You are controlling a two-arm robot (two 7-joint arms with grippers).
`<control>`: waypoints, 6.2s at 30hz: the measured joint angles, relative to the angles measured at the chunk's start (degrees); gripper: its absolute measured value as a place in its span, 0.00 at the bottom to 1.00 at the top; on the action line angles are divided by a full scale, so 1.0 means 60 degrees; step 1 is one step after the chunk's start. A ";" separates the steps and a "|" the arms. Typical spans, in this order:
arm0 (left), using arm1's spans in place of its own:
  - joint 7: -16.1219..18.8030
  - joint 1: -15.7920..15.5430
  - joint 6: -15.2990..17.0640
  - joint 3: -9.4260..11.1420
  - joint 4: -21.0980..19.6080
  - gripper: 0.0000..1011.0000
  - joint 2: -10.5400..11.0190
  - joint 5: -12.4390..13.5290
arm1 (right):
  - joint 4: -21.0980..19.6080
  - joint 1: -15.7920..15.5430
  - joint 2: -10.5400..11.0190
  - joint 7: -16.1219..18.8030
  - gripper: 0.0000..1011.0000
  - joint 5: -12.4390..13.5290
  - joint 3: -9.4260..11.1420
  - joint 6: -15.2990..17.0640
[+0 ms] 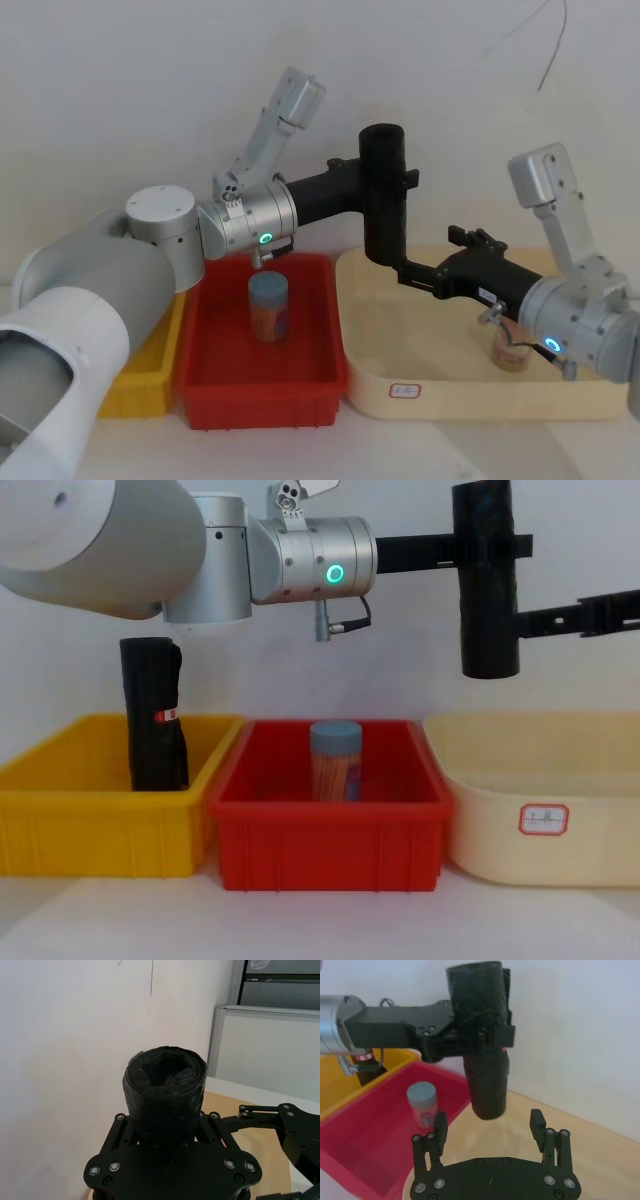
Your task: Pick up the garbage bag with the one hand and transfer it to the other hand.
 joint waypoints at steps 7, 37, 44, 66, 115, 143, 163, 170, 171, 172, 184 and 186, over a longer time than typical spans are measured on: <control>-0.0001 -0.0006 -0.0007 0.0000 0.0011 0.41 -0.0005 0.0000 | 0.0354 0.0275 -0.0103 0.0068 0.99 -0.0019 -0.0254 -0.0501; 0.0001 -0.0010 -0.0010 0.0000 0.0023 0.41 -0.0010 0.0002 | 0.2243 0.1460 -0.0583 -0.0502 0.99 -0.0523 -0.1060 -0.1413; 0.0001 -0.0009 -0.0008 0.0000 0.0022 0.41 -0.0010 0.0002 | 0.2667 0.1756 -0.0697 -0.0612 0.99 -0.0608 -0.1232 -0.1483; 0.0001 -0.0010 -0.0008 -0.0001 0.0022 0.41 -0.0010 0.0002 | 0.3528 0.2333 -0.0940 -0.0814 0.93 -0.0662 -0.1529 -0.1690; 0.0001 -0.0010 -0.0008 -0.0001 0.0021 0.99 -0.0010 0.0001 | 0.3739 0.2453 -0.0990 -0.1034 0.52 -0.0675 -0.1534 -0.1722; 0.0000 -0.0010 -0.0008 -0.0001 0.0021 0.99 -0.0010 0.0001 | 0.3534 0.1609 -0.0537 -0.2426 0.52 -0.0836 -0.0135 -0.0775; 0.0000 -0.0009 -0.0008 -0.0001 0.0022 0.99 -0.0010 0.0002 | 0.2930 0.1060 -0.0315 -0.2300 0.90 -0.0797 0.0181 -0.0824; 0.0000 -0.0010 -0.0008 0.0000 0.0022 0.99 -0.0010 0.0001 | 0.2863 0.1000 -0.0292 -0.2274 0.99 -0.0789 0.0213 -0.0836; 0.0000 -0.0010 -0.0008 0.0000 0.0022 0.99 -0.0010 0.0001 | 0.2853 0.0992 -0.0289 -0.2271 0.99 -0.0787 0.0218 -0.0837; 0.0000 -0.0009 -0.0008 -0.0001 0.0022 0.99 -0.0010 0.0001 | 0.2849 0.0989 -0.0287 -0.2269 0.99 -0.0787 0.0220 -0.0839; 0.0000 -0.0009 -0.0008 -0.0001 0.0022 0.99 -0.0010 0.0001 | 0.2804 0.0945 -0.0275 -0.2258 0.99 -0.0776 0.0243 -0.0850; 0.0000 -0.0009 -0.0008 -0.0001 0.0022 0.99 -0.0010 0.0001 | 0.2800 0.0940 -0.0272 -0.2256 0.99 -0.0777 0.0246 -0.0850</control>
